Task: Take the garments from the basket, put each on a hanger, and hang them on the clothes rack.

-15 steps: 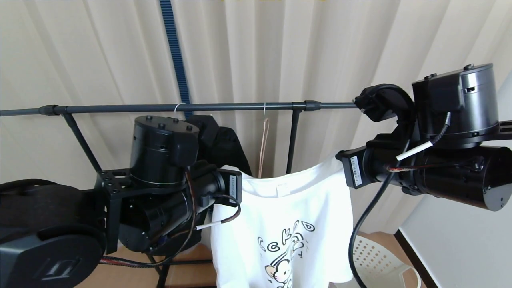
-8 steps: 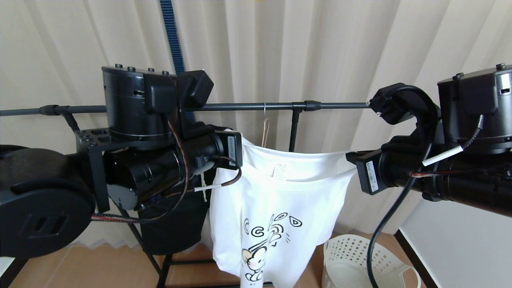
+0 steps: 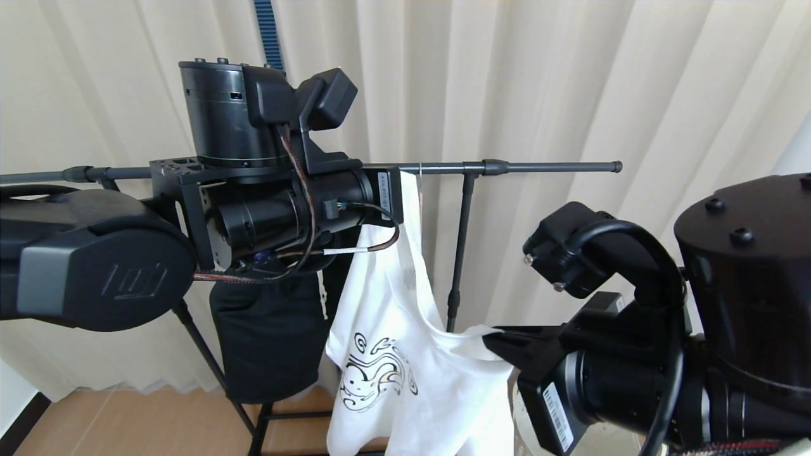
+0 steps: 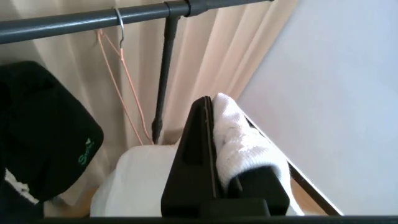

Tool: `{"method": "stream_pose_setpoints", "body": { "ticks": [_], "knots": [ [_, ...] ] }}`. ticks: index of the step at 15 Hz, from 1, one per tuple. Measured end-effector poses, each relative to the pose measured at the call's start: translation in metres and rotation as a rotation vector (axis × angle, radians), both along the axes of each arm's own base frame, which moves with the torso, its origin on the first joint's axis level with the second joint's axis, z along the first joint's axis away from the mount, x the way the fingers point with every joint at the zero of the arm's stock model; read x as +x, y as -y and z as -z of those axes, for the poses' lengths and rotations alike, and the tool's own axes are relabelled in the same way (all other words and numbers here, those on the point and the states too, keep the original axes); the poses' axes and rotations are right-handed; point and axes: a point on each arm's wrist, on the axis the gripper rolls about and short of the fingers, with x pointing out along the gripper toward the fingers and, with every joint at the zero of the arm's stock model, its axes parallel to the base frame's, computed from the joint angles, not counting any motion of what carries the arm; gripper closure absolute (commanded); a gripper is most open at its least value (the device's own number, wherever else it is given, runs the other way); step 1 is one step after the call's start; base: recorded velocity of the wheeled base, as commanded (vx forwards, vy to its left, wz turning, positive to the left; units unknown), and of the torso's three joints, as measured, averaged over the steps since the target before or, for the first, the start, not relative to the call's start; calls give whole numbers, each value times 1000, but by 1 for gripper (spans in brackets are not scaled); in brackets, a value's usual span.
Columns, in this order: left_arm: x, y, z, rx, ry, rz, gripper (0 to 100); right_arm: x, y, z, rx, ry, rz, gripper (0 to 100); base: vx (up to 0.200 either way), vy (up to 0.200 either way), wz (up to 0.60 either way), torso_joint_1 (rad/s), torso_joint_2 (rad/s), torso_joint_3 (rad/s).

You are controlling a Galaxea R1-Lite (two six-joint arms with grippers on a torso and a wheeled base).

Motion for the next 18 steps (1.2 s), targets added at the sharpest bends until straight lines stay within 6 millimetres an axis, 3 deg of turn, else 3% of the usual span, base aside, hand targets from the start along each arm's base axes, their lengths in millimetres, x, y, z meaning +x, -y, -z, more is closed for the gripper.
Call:
{"method": "stream_pose_setpoints", "body": {
  "ticks": [5,8,12,15,18],
  "knots": [
    [3,3,0,-26,12,81,100,-13,-45,-2,222,-94,1,100,0,0,0,0,0,0],
    [4,2,2,-22,9,75,100,-10,-49,2,202,-92,2,100,0,0,0,0,0,0],
    [9,-16,6,42,-42,-4,100,12,-9,3,-28,-27,35,100,0,0,0,0,0,0],
    [0,-33,10,147,-158,-60,100,38,20,-4,-58,31,161,100,0,0,0,0,0,0],
    [-23,-50,14,328,-233,-83,100,73,22,-13,22,137,317,100,0,0,0,0,0,0]
  ]
}}
